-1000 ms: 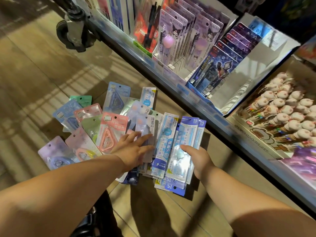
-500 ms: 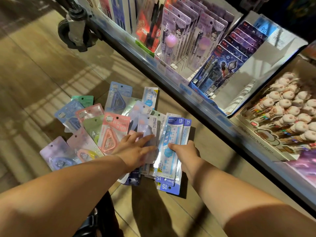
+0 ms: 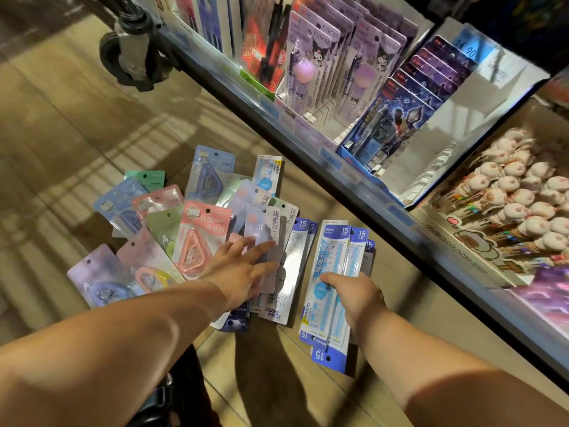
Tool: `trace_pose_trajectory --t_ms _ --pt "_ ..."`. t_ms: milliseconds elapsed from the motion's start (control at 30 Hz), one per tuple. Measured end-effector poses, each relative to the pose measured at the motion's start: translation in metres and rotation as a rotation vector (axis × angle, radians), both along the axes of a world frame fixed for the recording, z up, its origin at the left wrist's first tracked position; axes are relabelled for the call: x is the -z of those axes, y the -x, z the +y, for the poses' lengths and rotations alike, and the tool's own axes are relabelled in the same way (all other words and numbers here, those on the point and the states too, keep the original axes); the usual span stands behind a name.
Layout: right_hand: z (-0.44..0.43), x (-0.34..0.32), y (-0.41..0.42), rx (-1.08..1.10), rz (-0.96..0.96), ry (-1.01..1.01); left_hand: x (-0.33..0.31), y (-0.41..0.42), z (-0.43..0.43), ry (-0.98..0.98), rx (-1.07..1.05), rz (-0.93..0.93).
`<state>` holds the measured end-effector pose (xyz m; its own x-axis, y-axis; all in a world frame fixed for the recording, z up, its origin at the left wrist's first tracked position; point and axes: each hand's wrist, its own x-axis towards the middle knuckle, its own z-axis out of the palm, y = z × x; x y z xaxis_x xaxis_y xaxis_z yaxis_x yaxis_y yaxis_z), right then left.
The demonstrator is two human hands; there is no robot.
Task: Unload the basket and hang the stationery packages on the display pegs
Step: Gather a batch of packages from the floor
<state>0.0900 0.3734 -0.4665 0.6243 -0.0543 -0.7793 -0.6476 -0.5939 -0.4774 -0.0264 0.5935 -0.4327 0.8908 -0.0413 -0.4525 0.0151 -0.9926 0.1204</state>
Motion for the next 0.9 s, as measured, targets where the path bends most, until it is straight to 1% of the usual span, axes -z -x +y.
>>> trace_pose_trajectory --t_ms 67,100,133,200,267,333,433,500,667,800,900 --pt "0.005 -0.008 -0.002 0.012 -0.061 0.055 -0.001 0.002 0.003 -0.055 0.006 0.038" --pt "0.006 -0.011 -0.003 0.005 -0.08 0.069 -0.002 0.002 0.002 -0.072 -0.007 0.029" --pt "0.006 -0.013 -0.003 -0.001 -0.089 0.078 -0.003 0.0 0.001 -0.053 -0.006 0.031" --pt "0.004 -0.014 -0.003 0.005 -0.085 0.072 0.001 -0.001 -0.004 -0.034 -0.002 -0.024" --pt "0.0 -0.009 -0.004 -0.007 -0.07 0.041 -0.002 -0.003 -0.008 -0.024 -0.069 0.04" --pt "-0.002 -0.007 -0.004 -0.051 -0.044 0.015 -0.006 -0.006 -0.014 0.018 -0.103 0.056" --pt "-0.006 -0.009 -0.003 -0.118 -0.084 0.112 -0.006 -0.009 -0.021 0.088 -0.132 0.1" --pt "-0.009 -0.013 -0.004 -0.114 -0.13 0.165 -0.005 -0.009 -0.024 0.09 -0.122 0.09" --pt "-0.02 -0.01 -0.006 -0.073 -0.089 0.113 -0.004 -0.01 -0.025 0.106 -0.127 0.116" --pt "-0.02 -0.002 -0.008 -0.183 -0.018 0.021 -0.006 -0.011 -0.025 0.101 -0.118 0.124" --pt "-0.022 0.003 -0.007 -0.239 0.008 -0.007 -0.007 -0.012 -0.025 0.114 -0.125 0.141"
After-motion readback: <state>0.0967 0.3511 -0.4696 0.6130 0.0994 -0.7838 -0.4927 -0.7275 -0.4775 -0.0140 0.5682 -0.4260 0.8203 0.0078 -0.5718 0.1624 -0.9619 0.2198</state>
